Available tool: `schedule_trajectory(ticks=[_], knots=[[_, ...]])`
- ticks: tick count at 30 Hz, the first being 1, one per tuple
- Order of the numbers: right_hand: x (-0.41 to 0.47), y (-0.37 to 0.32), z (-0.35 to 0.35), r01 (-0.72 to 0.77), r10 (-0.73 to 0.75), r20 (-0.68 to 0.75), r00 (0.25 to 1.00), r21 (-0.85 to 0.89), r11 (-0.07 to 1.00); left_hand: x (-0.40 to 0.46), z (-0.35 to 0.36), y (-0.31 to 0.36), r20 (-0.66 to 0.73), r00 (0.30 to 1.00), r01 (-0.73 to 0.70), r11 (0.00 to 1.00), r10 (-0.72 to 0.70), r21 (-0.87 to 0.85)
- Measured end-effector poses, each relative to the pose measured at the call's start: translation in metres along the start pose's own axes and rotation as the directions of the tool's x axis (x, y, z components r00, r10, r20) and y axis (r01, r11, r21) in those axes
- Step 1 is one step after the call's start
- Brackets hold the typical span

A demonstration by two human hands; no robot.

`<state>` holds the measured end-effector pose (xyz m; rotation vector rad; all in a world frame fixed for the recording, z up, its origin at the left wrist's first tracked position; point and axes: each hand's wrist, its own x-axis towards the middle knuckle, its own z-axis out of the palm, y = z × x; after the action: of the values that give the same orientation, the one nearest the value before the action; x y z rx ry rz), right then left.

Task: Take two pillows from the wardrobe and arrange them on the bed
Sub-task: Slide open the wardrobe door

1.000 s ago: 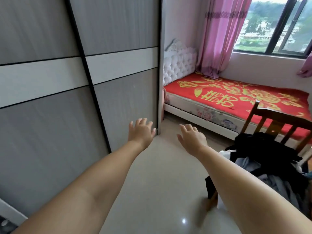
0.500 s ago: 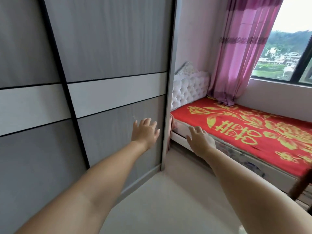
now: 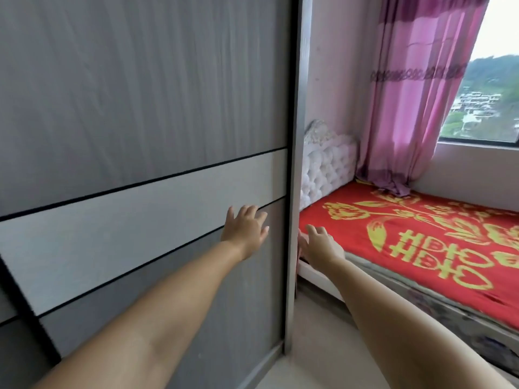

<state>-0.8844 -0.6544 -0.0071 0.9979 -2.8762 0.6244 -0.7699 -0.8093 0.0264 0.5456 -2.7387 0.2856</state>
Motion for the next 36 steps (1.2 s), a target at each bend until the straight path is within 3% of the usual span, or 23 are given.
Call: schedule_trajectory(ticks=[7, 14, 18, 22, 27, 36], knots=[[0.138, -0.029, 0.026, -0.065, 0.065, 0.010, 0.998, 0.176, 0.982, 0.151, 0.025, -0.042, 0.056, 0.974, -0.226, 0.958, 0.220, 0.176], [0.258, -0.026, 0.053, -0.149, 0.135, 0.065, 0.989, 0.487, 0.861, 0.263, 0.058, -0.043, 0.126, 0.901, -0.427, 0.794, 0.416, 0.433], [0.313, -0.031, 0.070, -0.209, 0.151, 0.145, 0.978, 0.643, 0.737, 0.326, 0.070, -0.034, 0.216, 0.866, -0.489, 0.673, 0.451, 0.554], [0.341, -0.034, 0.090, -0.292, 0.220, 0.193, 0.956, 0.698, 0.654, 0.359, 0.080, -0.024, 0.241, 0.850, -0.514, 0.634, 0.469, 0.578], [0.355, -0.033, 0.097, -0.336, 0.263, 0.217, 0.940, 0.716, 0.612, 0.373, 0.094, -0.020, 0.330, 0.830, -0.547, 0.537, 0.450, 0.642], [0.353, -0.030, 0.099, -0.298, 0.252, 0.180, 0.951, 0.751, 0.589, 0.377, 0.096, -0.016, 0.361, 0.850, -0.511, 0.438, 0.384, 0.739]])
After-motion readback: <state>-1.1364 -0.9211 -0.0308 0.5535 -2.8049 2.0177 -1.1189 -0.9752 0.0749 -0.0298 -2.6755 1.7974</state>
